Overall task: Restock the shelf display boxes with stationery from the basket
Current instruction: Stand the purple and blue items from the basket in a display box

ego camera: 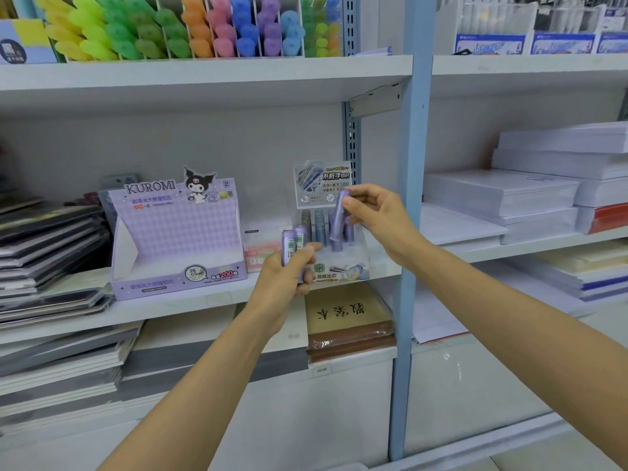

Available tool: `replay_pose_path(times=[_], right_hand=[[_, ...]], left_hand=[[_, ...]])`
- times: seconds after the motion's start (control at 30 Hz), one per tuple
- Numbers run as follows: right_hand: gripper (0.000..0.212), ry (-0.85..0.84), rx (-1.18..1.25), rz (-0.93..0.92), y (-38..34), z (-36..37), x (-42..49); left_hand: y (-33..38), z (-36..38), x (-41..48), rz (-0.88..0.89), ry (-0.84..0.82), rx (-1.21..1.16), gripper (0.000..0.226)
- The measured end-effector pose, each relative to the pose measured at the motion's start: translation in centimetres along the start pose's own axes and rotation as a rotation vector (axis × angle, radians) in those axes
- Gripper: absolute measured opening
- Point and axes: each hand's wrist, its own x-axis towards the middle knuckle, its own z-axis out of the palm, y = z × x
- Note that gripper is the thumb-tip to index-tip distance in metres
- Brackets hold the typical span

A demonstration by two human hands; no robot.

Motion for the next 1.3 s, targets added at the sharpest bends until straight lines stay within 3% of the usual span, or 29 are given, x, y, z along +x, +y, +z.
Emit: replay_pose_path(times=[0.2, 0.53, 0.73, 1.03, 1.13, 1.2, 1.3], right_hand=[[0.014, 0.012, -0.336, -0.001, 2.8, -0.7, -0.2], [0.016, -0.137, -0.426, -0.052, 2.3, -0.7, -0.1], [0.017, -0.217, -0.541, 0.001, 2.3, -0.6, 0.1], [0.016, -0.07, -0.7, -0.095, 2.2, -0.2, -0.9], [0.023, -0.068, -0.507, -0.056, 0.5, 0.6, -1.6], [0.024, -0.171, -0.349, 0.043, -0.6, 1.5, -2.4], [0.019, -0.272, -0.314, 0.094, -1.2, 2.4, -3.0]], left_hand=[[0.1, -0.2, 0.2, -0.057, -0.03, -0.13, 0.017], [-0.9, -1.2, -0.1, 0.014, -0.102, -0.034, 0.018], [-1.1, -1.2, -0.1, 0.013, -0.019, -0.067, 0.052], [-0.8, -1.0, -0.4, 0.01, 0.017, 0.002, 0.037], [-0.5, -0.7, -0.6, 0.025, 0.01, 0.011, 0.032], [-0.3, -0.4, -0.8, 0.024, -0.004, 0.021, 0.026], [0.1, -0.1, -1.2, 0.005, -0.053, 0.039, 0.026]])
